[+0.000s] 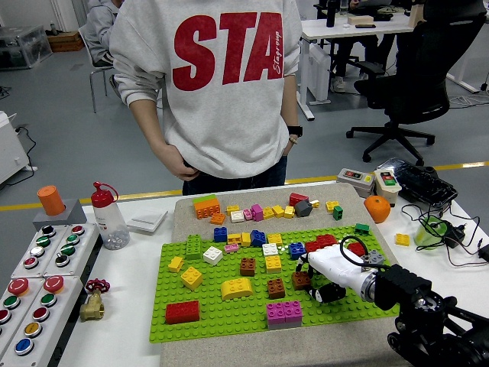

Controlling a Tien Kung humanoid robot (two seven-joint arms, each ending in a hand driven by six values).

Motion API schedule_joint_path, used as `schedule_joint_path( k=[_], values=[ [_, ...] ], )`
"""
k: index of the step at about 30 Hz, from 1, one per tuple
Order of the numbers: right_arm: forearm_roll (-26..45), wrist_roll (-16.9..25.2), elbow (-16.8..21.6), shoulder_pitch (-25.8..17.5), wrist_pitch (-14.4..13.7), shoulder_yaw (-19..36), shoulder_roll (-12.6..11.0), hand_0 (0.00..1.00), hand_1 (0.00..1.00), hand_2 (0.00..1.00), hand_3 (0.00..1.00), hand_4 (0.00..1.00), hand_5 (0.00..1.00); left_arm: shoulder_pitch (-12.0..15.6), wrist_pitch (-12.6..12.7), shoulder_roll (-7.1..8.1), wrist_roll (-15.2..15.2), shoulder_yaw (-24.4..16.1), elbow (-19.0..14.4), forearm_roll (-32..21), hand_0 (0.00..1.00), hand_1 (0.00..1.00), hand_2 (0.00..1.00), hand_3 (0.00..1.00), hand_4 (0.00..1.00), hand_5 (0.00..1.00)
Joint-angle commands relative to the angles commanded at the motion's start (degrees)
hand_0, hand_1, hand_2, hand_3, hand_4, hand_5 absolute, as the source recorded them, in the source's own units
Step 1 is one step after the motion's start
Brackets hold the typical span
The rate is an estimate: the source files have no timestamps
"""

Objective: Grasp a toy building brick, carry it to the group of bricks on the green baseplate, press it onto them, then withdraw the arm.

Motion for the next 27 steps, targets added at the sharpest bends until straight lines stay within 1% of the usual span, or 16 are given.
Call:
schedule_joint_path(
  k=[3, 4, 8, 11, 15, 16, 19, 23, 27],
  values=[
    [0.1, 0.1, 0.2, -0.1, -0.2, 0.0, -0.2, 0.574, 0.500, 0.503, 0.569, 0.587, 0.214, 0.0, 0.0, 0.01, 0.0, 0.0, 0.0, -0.1, 0.632, 0.597, 0.607, 0.411, 0.339, 0.969],
    [0.1, 0.1, 0.5, -0.1, -0.3, 0.1, -0.3, 0.547, 0.488, 0.498, 0.560, 0.577, 0.216, -0.1, 0.0, 0.02, 0.0, 0.1, 0.0, -0.1, 0.631, 0.597, 0.607, 0.411, 0.339, 0.968],
    [0.2, 0.0, 1.5, -0.2, -0.6, 0.4, -0.8, 0.547, 0.488, 0.498, 0.560, 0.577, 0.216, -0.2, 0.1, 0.05, -0.1, 0.1, 0.0, -0.2, 0.631, 0.597, 0.607, 0.411, 0.339, 0.968],
    [0.1, -0.4, 2.5, -0.4, -0.7, 0.7, -1.2, 0.545, 0.486, 0.499, 0.560, 0.567, 0.204, -0.2, 0.1, 0.07, -0.1, 0.2, 0.0, -0.4, 0.631, 0.597, 0.607, 0.410, 0.338, 0.967],
    [0.1, -1.3, 4.9, -0.8, -0.8, 1.1, -2.1, 0.545, 0.486, 0.499, 0.560, 0.567, 0.204, -0.2, 0.1, 0.10, -0.1, 0.3, 0.0, -0.5, 0.631, 0.597, 0.607, 0.410, 0.338, 0.967],
    [0.3, -1.8, 5.8, -1.0, -0.9, 1.1, -2.4, 0.540, 0.489, 0.505, 0.565, 0.548, 0.189, -0.2, 0.1, 0.11, -0.1, 0.3, 0.1, -0.5, 0.631, 0.596, 0.607, 0.410, 0.337, 0.968],
    [1.1, -3.1, 8.3, -1.4, -1.1, 1.1, -3.2, 0.540, 0.489, 0.505, 0.565, 0.548, 0.189, -0.2, 0.1, 0.14, -0.1, 0.2, 0.1, -0.5, 0.631, 0.596, 0.607, 0.410, 0.337, 0.968],
    [3.6, -5.7, 12.9, -2.0, -0.8, 0.9, -4.7, 0.538, 0.490, 0.506, 0.566, 0.544, 0.186, -0.3, 0.1, 0.21, -0.1, 0.3, 0.1, -0.5, 0.631, 0.595, 0.607, 0.405, 0.337, 0.970],
    [5.8, -9.1, 18.3, -2.9, 1.0, 0.5, -7.0, 0.538, 0.490, 0.506, 0.566, 0.544, 0.186, -0.2, 0.2, 0.38, -0.3, 0.7, 0.1, -1.1, 0.631, 0.595, 0.607, 0.405, 0.337, 0.970]
  ],
)
